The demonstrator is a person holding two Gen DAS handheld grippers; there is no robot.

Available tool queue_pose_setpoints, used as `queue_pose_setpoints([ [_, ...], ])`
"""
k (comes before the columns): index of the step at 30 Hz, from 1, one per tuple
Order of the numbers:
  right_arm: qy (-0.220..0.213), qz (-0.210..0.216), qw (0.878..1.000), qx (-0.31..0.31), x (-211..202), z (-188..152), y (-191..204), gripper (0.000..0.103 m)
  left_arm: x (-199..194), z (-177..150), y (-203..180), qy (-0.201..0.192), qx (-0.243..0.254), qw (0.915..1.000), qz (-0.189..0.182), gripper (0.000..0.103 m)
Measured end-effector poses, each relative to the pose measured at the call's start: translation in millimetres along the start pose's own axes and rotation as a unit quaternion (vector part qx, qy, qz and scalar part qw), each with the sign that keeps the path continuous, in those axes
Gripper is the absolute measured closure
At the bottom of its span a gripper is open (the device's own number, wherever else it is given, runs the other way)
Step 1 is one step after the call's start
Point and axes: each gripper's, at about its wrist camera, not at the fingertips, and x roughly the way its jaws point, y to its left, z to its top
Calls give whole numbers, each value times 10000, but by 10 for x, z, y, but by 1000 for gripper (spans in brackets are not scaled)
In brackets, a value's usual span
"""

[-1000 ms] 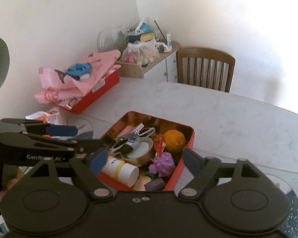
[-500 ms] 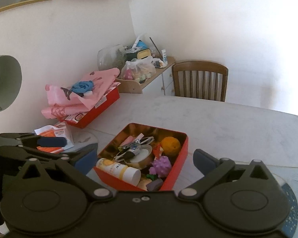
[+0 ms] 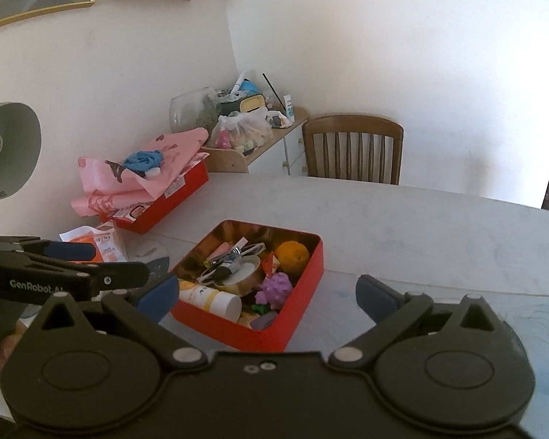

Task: Organize rigid objects

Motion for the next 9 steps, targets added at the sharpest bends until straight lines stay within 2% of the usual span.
queue_pose_setpoints([
  [4,-10,-22,10000,15,-52,-30,-77,0,-7,-3,-72,-8,-20,9999,129,0],
  [9,-19,-147,9998,104,-108,-72,-264,0,-15,-3,-178,-5,-80,9999,109,0],
])
